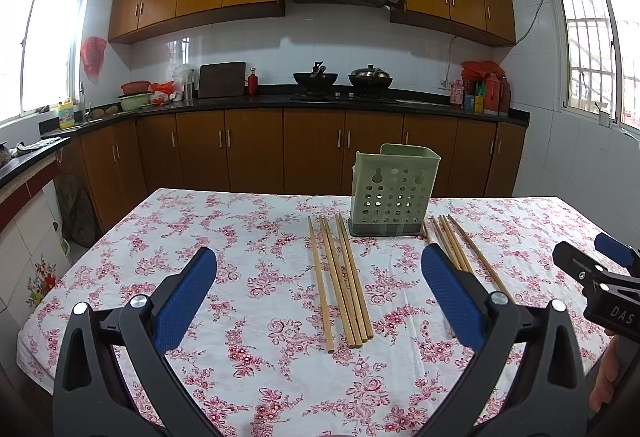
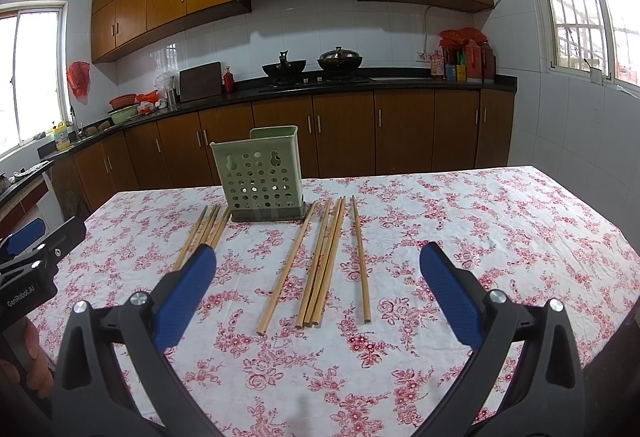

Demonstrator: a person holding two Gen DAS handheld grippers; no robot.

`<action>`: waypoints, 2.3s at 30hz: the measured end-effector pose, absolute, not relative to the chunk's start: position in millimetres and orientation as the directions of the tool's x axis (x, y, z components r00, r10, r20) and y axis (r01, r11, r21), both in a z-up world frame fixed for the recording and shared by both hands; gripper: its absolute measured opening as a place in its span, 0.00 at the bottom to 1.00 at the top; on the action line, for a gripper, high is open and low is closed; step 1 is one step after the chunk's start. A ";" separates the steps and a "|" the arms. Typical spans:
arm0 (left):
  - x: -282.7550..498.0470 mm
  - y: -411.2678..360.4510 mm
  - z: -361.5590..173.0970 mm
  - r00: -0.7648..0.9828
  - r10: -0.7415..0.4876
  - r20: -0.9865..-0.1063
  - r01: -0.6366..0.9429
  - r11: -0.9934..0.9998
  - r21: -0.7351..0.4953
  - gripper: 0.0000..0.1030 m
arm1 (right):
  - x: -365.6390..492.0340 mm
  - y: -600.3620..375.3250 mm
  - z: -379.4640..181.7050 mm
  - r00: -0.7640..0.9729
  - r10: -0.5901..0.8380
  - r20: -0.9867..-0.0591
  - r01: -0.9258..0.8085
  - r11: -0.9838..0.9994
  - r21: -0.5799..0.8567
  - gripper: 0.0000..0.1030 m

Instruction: Organize utensils

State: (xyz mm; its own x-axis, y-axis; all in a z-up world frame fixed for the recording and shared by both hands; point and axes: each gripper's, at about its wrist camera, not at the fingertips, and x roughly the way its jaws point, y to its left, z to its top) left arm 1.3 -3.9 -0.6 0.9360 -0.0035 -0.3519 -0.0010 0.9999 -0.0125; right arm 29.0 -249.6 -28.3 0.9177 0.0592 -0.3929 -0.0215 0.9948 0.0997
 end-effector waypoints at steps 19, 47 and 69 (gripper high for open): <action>1.4 -3.4 -0.6 0.935 -0.004 -0.354 -0.001 1.000 -0.013 0.98 | 29.2 -249.9 -29.5 0.917 0.059 -0.394 -0.021 0.995 0.102 0.96; 1.5 -3.8 -0.3 0.935 -0.004 -0.356 -0.001 1.000 -0.014 0.98 | 30.9 -251.8 -31.0 0.916 0.061 -0.397 -0.021 0.994 0.105 0.96; 70.3 44.4 -61.7 0.660 -0.003 -0.751 -0.127 0.985 -0.115 0.98 | 115.9 -295.1 -69.6 0.759 -0.030 -0.650 0.148 0.981 0.129 0.92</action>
